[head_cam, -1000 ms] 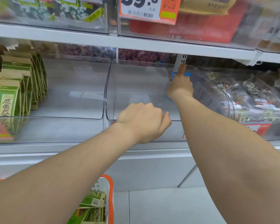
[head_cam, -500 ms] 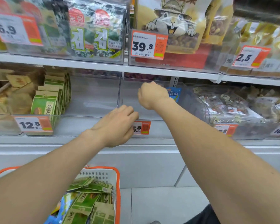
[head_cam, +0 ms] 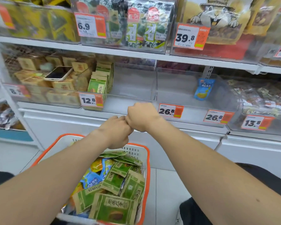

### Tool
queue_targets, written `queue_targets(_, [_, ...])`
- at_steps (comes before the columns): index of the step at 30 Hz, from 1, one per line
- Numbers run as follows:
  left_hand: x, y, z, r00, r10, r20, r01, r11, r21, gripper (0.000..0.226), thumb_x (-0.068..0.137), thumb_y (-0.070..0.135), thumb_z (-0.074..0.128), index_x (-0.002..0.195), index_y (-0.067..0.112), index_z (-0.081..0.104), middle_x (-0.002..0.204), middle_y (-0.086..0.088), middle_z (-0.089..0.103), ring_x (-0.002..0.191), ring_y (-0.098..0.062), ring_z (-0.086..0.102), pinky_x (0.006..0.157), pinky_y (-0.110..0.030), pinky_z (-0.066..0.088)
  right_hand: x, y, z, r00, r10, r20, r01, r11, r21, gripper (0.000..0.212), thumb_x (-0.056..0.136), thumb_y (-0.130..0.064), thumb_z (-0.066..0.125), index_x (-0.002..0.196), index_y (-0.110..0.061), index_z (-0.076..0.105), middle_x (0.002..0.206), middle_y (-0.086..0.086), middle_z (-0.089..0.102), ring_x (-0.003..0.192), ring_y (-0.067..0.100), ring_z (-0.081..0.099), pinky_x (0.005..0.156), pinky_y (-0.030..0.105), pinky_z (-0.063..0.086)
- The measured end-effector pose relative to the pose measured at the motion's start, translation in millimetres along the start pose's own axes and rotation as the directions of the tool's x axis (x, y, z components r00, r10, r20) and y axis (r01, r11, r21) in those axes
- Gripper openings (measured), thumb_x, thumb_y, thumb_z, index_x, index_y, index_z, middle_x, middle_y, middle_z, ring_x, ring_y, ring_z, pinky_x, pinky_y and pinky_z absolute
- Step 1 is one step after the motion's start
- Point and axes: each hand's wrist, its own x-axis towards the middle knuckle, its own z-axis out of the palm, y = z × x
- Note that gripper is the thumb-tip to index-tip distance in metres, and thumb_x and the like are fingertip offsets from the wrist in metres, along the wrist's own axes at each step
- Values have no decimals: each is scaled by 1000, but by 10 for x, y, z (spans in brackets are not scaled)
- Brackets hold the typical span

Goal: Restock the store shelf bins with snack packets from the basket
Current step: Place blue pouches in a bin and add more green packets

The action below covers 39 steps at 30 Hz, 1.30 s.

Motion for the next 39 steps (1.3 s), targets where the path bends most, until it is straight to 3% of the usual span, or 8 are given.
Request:
queue_targets(9, [-73, -244, 32, 969, -86, 232, 101, 993, -55, 33, 99, 31, 51, 125, 20, 67, 126, -9, 64, 116, -32, 58, 93, -41, 50, 36, -166, 121, 891, 61, 450, -40, 998, -56, 26, 98, -18, 48, 123, -17, 57, 116, 5, 54, 90, 28, 52, 75, 37, 43])
queue_targets(14, [-36, -225, -42, 952, -114, 284, 152, 982, -116, 32, 96, 23, 51, 123, 20, 67, 122, -9, 66, 104, -34, 66, 81, -37, 53, 1, -141, 187, 867, 71, 493, -54, 997, -49, 11, 96, -12, 48, 106, -16, 50, 105, 4, 52, 85, 26, 54, 75, 36, 45])
queue_targets(20, [82, -32, -145, 944, -98, 314, 154, 975, -159, 15, 97, 23, 51, 99, 19, 65, 100, -5, 62, 85, -28, 64, 68, -34, 47, -70, -80, 382, 827, 26, 561, -42, 999, 15, 24, 96, -8, 50, 119, -14, 53, 106, 6, 57, 75, 21, 54, 61, 32, 44])
queue_targets(22, [110, 32, -123, 934, -111, 340, 178, 969, -171, 20, 99, 20, 50, 80, 18, 55, 88, -4, 58, 72, -22, 57, 60, -32, 43, -113, -66, 496, 811, 6, 585, -25, 999, 24, 10, 96, -6, 50, 102, -13, 53, 97, 6, 56, 67, 19, 50, 55, 30, 40])
queue_targets(26, [142, 117, 21, 902, -142, 408, 237, 952, -192, 22, 99, 17, 50, 78, 14, 54, 83, -4, 54, 63, -21, 51, 59, -31, 41, -157, 5, 724, 802, 23, 596, -57, 998, 39, 16, 96, -5, 53, 83, -13, 48, 88, 7, 52, 64, 22, 48, 57, 33, 42])
queue_targets(28, [165, 143, 103, 893, -154, 422, 252, 950, -186, 21, 100, 19, 51, 79, 14, 52, 84, -3, 54, 64, -21, 51, 59, -32, 42, -137, 86, 869, 813, 29, 582, -108, 989, 101, 4, 96, -8, 57, 95, -10, 60, 97, 8, 59, 70, 24, 56, 62, 35, 48])
queue_targets(34, [314, 172, 227, 865, -106, 491, 226, 955, -193, 31, 106, 28, 50, 133, 15, 60, 130, -9, 60, 102, -31, 62, 76, -36, 46, -305, 271, 1559, 791, 66, 609, -311, 899, 307, 47, 84, -20, 77, 129, -21, 66, 126, 6, 60, 115, 27, 59, 94, 39, 54])
queue_targets(39, [628, 246, 226, 868, -54, 493, 195, 951, -239, 24, 105, 25, 50, 119, 12, 64, 117, -8, 61, 89, -29, 61, 72, -36, 48, -485, 297, 1992, 771, 96, 629, -327, 908, 262, 56, 84, -13, 73, 136, -25, 57, 129, 6, 56, 114, 28, 61, 93, 38, 56])
